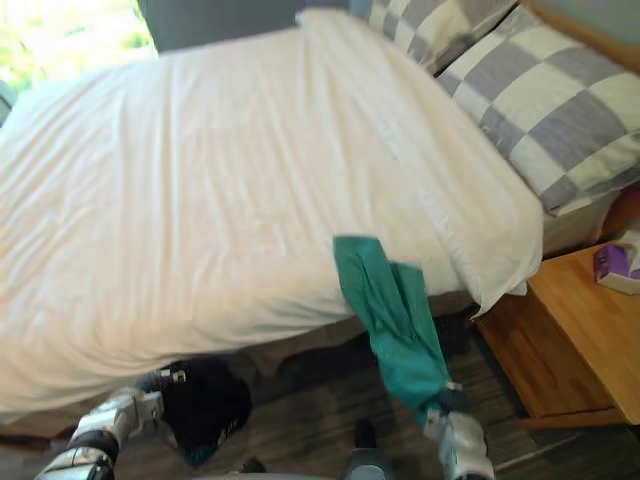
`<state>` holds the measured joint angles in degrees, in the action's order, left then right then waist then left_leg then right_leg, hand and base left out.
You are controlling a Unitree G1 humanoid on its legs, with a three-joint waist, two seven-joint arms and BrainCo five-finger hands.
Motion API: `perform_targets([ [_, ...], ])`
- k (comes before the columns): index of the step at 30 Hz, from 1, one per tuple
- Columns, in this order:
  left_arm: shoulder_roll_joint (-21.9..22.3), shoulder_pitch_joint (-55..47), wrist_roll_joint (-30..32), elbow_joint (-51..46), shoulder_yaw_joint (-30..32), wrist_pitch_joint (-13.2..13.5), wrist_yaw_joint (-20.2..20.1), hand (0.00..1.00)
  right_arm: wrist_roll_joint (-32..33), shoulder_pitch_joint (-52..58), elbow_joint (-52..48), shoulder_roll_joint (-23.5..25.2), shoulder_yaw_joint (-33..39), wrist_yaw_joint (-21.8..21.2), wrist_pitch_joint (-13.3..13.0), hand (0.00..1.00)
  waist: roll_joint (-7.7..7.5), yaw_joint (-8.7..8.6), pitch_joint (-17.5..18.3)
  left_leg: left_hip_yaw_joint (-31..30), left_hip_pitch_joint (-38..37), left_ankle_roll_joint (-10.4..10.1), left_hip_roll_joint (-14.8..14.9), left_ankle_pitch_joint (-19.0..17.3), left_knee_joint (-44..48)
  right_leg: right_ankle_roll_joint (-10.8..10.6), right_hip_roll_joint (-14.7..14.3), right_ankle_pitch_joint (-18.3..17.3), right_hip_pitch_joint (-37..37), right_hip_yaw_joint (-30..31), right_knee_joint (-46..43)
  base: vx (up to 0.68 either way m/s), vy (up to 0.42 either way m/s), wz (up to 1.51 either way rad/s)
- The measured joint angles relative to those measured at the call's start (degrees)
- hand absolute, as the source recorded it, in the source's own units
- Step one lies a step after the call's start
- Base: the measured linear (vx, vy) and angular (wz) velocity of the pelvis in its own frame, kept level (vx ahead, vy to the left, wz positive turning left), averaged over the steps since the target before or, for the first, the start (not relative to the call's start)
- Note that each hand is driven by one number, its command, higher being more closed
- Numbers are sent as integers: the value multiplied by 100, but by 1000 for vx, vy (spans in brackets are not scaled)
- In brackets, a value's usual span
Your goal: Tidy the bed and pick cloth on bed and put in laundry
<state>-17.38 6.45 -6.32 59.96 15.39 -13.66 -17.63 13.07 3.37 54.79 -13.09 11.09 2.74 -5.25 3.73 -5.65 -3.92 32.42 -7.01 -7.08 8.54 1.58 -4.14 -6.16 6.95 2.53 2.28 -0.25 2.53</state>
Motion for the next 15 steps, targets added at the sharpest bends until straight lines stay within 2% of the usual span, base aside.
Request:
perform_targets([
  [3,376,-363,-40,-4,-56,-223,82,100,-448,336,235,109,309,-307,-97,100,4,-12,62,43,-230,-27,-26,-18,-95,-3,-9,48,-246,26,174,14,-7,-11],
  [6,940,-864,-420,-3,-353,-375,525,100,-735,513,354,293,358,-617,-213,100,-56,-15,175,-10,-334,-32,-41,-22,-141,-13,-4,56,-394,-27,256,14,-16,9],
  [7,1122,-1029,-453,-9,-417,-339,668,100,-779,575,369,395,359,-733,-239,100,-102,-5,211,-114,-333,-31,-47,-22,-141,-15,11,54,-466,-122,278,19,-38,33],
  [11,1196,-1126,-474,-31,-445,-42,893,100,-782,620,490,649,405,-960,-253,100,-233,38,239,-637,-293,15,-106,11,-142,-50,127,-60,-722,-603,255,-3,-33,66],
  [12,1239,-1185,-355,-42,-522,142,924,100,-842,644,528,683,403,-1003,-276,100,-242,41,241,-863,-263,46,-166,27,-147,-87,195,-194,-768,-735,125,-7,1,72],
  [15,1265,-1260,-101,-34,-680,400,846,100,-891,722,649,799,346,-1111,-336,100,-260,59,308,-1393,-121,149,-289,69,-175,-117,357,-610,-757,-1044,-302,12,13,97],
])
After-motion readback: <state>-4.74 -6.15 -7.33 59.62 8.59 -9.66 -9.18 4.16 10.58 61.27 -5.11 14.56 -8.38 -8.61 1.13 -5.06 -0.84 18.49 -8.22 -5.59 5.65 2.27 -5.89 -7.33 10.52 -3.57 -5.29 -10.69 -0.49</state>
